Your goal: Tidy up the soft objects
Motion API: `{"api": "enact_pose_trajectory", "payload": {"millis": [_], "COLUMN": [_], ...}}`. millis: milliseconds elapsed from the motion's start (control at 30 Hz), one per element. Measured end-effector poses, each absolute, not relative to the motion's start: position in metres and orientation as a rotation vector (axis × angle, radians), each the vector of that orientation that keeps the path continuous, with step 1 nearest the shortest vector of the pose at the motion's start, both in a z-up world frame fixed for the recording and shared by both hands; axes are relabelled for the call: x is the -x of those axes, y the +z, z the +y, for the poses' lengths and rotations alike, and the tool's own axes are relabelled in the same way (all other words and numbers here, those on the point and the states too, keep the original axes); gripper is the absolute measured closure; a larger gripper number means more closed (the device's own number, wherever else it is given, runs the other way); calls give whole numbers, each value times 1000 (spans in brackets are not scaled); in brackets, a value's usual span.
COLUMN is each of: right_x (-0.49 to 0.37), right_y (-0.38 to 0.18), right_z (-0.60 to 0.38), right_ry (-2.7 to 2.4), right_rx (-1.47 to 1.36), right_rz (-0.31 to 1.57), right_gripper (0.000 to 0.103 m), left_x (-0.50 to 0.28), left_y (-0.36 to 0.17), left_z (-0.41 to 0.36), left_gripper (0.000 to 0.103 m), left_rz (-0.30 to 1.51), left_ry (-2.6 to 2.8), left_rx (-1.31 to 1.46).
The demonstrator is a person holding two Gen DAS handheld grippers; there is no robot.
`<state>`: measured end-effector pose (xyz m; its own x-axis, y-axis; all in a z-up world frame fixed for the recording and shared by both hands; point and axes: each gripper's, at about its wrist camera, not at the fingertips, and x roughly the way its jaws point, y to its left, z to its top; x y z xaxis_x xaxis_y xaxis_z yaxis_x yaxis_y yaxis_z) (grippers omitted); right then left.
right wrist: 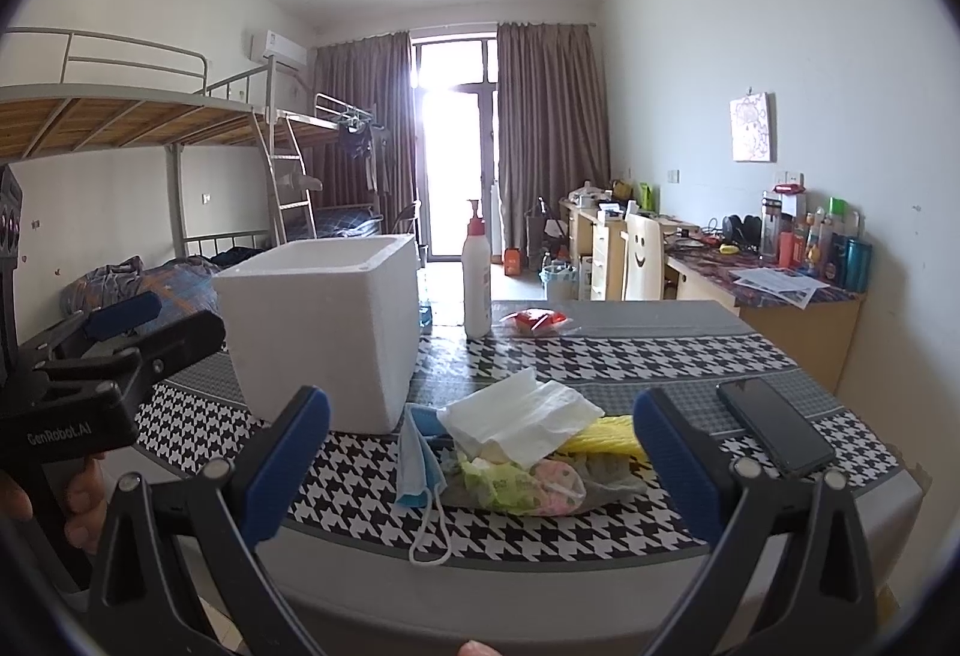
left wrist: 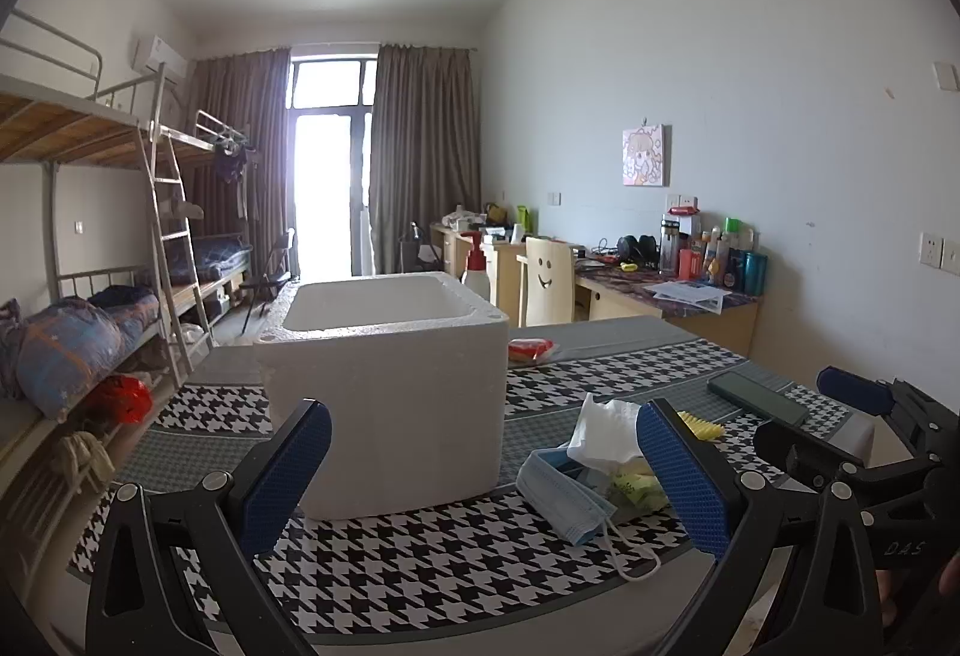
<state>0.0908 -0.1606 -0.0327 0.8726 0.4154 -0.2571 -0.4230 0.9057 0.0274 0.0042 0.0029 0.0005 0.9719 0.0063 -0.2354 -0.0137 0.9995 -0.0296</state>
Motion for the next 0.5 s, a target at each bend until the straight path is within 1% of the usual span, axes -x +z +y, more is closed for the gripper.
{"api": "enact_pose_trajectory", "payload": {"millis": [500], "right_x": [-96], "right_y": [-35], "right_z": [-160], "right_ry": [433], "right_rx": [34], "right_rz": [275], "right_gripper": [1], "left_x": [-14], "left_y": [-3], "left_z": [1], "left_gripper": [1], "left_rz": [265], "left_ry": [-3], "left_rx": [28]}}
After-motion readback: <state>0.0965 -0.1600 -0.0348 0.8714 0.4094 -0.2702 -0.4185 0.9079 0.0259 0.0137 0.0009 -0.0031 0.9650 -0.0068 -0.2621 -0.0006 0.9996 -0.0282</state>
